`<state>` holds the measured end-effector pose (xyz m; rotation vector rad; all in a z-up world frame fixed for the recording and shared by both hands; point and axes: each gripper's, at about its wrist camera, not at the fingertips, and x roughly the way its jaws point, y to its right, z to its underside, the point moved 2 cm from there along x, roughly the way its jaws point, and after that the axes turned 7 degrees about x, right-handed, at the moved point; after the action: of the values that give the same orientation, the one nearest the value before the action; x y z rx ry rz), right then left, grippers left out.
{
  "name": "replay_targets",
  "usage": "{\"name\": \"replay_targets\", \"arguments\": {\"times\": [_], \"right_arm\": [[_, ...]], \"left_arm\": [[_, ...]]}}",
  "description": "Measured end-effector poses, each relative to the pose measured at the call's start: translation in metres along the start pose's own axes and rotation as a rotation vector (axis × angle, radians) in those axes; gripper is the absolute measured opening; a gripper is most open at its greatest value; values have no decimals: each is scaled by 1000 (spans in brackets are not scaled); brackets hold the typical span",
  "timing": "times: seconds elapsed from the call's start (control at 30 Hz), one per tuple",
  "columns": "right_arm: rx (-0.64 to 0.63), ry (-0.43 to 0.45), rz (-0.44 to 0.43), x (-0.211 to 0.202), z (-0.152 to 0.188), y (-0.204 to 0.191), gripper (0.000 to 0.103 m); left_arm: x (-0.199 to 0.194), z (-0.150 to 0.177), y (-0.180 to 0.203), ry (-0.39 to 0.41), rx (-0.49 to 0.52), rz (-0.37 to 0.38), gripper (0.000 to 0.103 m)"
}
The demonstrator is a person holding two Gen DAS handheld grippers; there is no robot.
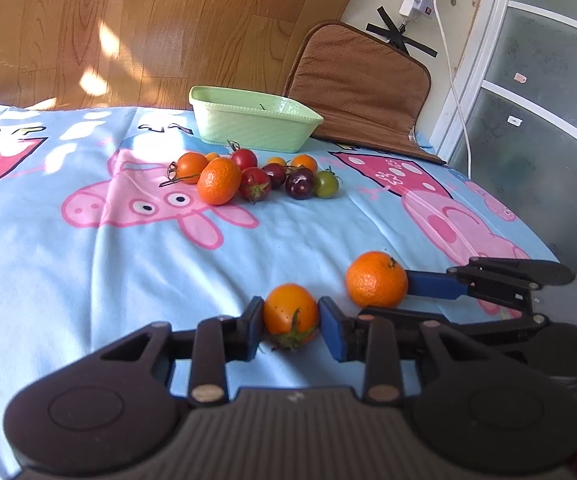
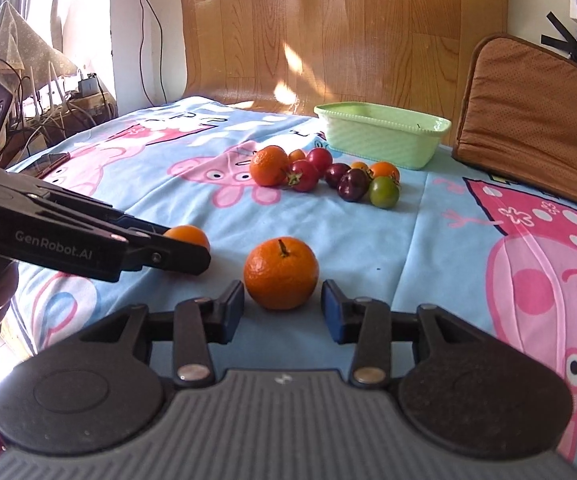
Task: Organize fruits
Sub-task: 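Carry both fruits over the green basket and open both grippers to drop them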
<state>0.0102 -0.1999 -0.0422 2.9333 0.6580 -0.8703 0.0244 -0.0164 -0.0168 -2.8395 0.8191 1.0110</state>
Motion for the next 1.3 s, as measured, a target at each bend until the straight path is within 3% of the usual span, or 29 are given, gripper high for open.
{"name": "replay_targets", "arguments": {"times": [0.03, 0.57, 1.3], "right_arm": [[5, 2, 2, 0, 0, 0, 50], [43, 43, 16, -7, -1, -2, 53], [52, 36, 16, -5, 1, -1, 53]], "left_arm": [[0, 0, 0, -1, -1, -3, 30], [-2, -1, 2, -12, -27, -44, 31], [0, -3, 5, 6, -16, -34, 43]]}}
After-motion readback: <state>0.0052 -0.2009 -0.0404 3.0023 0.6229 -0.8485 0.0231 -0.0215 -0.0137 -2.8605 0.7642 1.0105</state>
